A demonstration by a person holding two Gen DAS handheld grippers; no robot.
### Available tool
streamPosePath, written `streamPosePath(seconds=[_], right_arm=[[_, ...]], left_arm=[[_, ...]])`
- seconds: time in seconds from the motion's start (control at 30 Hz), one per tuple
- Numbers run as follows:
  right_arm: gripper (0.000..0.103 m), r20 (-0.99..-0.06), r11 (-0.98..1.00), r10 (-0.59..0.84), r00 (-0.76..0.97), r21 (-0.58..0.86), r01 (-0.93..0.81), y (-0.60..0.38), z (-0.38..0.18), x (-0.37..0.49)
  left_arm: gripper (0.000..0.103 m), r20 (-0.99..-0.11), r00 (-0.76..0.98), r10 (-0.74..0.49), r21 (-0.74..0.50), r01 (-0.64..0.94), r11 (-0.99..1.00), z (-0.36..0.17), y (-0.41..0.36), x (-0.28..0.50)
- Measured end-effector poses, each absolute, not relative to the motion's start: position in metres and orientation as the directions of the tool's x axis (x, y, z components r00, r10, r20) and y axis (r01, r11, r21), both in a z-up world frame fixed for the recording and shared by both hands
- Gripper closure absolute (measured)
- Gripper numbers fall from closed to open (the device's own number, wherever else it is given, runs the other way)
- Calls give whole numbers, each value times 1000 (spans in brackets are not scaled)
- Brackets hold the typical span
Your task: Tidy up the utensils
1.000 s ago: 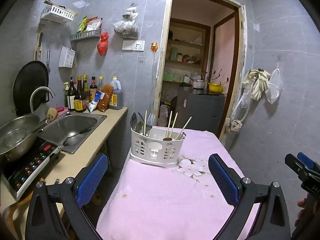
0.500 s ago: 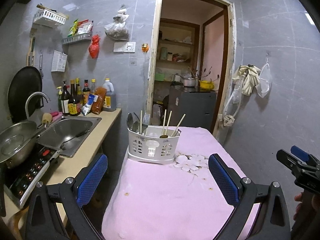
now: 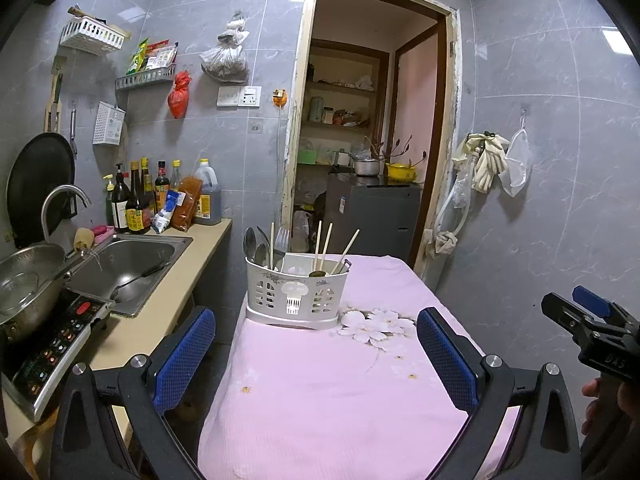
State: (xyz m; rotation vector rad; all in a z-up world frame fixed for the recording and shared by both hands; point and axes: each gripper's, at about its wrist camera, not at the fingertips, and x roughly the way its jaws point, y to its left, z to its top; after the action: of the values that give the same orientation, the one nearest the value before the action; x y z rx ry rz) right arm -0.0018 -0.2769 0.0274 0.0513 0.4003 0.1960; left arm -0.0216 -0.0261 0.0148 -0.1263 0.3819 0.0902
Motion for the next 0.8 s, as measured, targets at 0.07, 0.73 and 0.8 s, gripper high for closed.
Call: streamPosePath(seconds=[0.07, 0.73, 0.8], right_arm=[[2, -381, 980, 200, 903, 90, -179, -277, 28, -2], [2, -381, 980, 200, 903, 89, -180, -278, 28, -2], [2, -382, 980, 200, 902, 89, -180, -278, 28, -2]], left_arm=[[1, -378, 923, 64, -106, -112, 988, 15, -26, -22], [1, -375, 925, 64, -106, -111, 988, 15, -28, -22], [1, -375, 925, 63, -106, -111, 988, 15, -28, -23]])
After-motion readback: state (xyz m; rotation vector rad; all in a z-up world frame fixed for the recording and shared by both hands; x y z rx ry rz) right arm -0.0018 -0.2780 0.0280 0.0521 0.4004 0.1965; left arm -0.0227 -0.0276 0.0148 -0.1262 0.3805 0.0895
